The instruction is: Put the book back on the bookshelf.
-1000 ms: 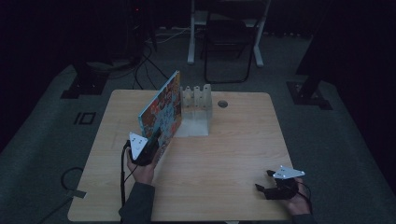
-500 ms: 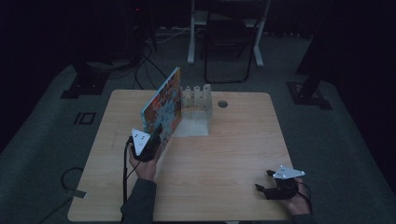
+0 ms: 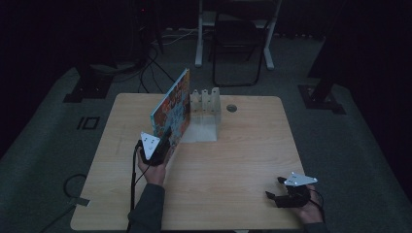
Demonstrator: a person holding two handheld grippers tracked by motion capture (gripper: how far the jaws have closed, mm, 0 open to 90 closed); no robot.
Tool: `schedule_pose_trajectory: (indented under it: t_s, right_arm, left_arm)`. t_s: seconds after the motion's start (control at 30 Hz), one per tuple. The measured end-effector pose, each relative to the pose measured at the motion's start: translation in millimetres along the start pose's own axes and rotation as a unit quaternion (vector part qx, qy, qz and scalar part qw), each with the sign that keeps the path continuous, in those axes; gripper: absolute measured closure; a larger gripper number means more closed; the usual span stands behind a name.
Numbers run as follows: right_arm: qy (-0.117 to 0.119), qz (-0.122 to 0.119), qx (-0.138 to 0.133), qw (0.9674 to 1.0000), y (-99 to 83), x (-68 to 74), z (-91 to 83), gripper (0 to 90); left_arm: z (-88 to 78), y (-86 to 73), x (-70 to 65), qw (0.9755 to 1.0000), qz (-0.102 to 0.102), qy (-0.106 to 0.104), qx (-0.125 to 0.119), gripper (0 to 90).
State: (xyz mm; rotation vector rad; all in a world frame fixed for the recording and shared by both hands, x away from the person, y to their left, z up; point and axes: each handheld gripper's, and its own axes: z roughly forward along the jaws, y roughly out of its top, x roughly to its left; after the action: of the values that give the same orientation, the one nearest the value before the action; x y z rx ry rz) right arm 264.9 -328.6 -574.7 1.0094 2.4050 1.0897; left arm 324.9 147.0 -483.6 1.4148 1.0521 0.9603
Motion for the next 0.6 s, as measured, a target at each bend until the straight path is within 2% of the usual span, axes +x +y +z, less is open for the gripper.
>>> schedule_pose_trajectory:
  t_s: [0.23, 0.6]
  right_arm:
    - [0.001, 0.0, 0.0, 1.0, 0.0, -0.2, 0.0, 19.2]
    - [0.001, -0.002, -0.001, 1.0, 0.0, -0.5, 0.1, 19.2]
  left_arm:
    - [4.9, -2.8, 0.1, 1.0, 0.002, 0.005, 0.005, 80.9]
    - [10.0, -2.8, 0.2, 1.0, -0.001, 0.007, -0.002, 80.9]
